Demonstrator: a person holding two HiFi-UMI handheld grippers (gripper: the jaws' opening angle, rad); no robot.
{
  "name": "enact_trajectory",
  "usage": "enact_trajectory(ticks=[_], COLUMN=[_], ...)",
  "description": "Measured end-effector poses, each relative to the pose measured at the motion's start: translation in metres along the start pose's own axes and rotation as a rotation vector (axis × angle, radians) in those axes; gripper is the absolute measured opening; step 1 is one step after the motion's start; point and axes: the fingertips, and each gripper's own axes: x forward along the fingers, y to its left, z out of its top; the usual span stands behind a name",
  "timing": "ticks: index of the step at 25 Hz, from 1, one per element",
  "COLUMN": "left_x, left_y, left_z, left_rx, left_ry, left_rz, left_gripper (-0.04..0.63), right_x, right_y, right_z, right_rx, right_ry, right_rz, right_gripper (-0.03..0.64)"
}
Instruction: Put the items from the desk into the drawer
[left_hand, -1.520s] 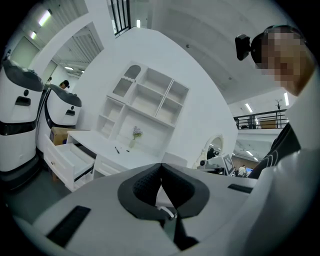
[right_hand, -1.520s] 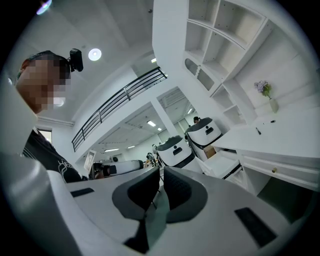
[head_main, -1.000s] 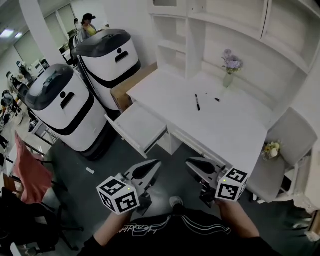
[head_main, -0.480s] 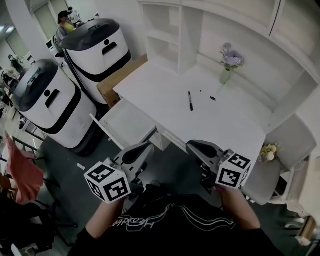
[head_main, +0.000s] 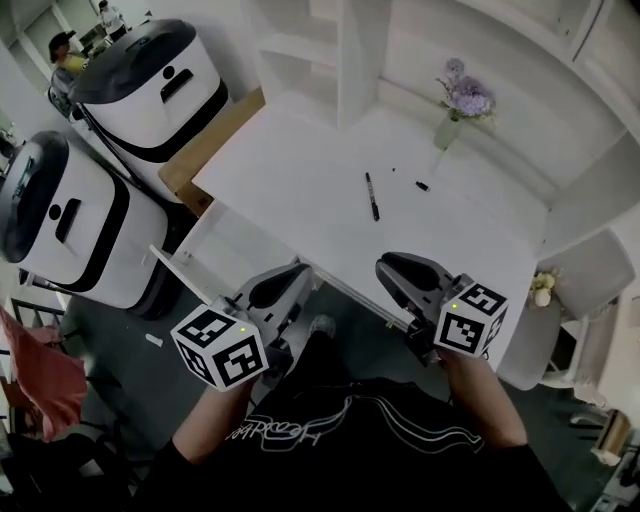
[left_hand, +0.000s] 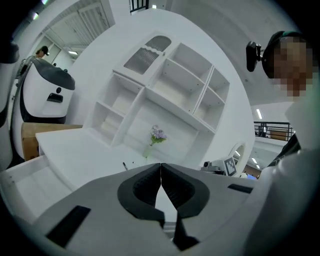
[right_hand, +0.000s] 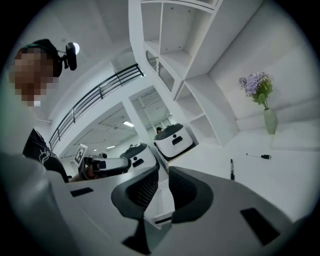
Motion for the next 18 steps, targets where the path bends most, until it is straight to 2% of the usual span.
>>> enact_trajectory(ticks=[4, 6, 11, 18], left_x=[0.036, 0.047, 0.067, 0.09], left_y=[0.041, 0.063, 0.113, 0.162], left_z=[0.011, 0.015, 0.023, 0.017], left_rx=[0.007, -0.003, -0.049, -0.091], left_ry=[0.038, 0.06, 0.093, 0.139], left_rz=[-0.009, -0.008, 0.009, 0.022], left_gripper=[0.02, 0.021, 0.021, 0.02], right_x=[0.035, 0.053, 0.087, 0.117], right_y=[-0.055, -0.079, -0.138, -0.218], right_z=[0.007, 0.009, 0.0, -0.027], right_rx=[-0.026, -0.037, -0.112, -0.149], right_ry=[0.038, 0.05, 0.157, 0.279], right_rz=[-0.08, -0.121, -0.26, -0.419], right_gripper=[0.066, 0.114, 0.158, 0.161])
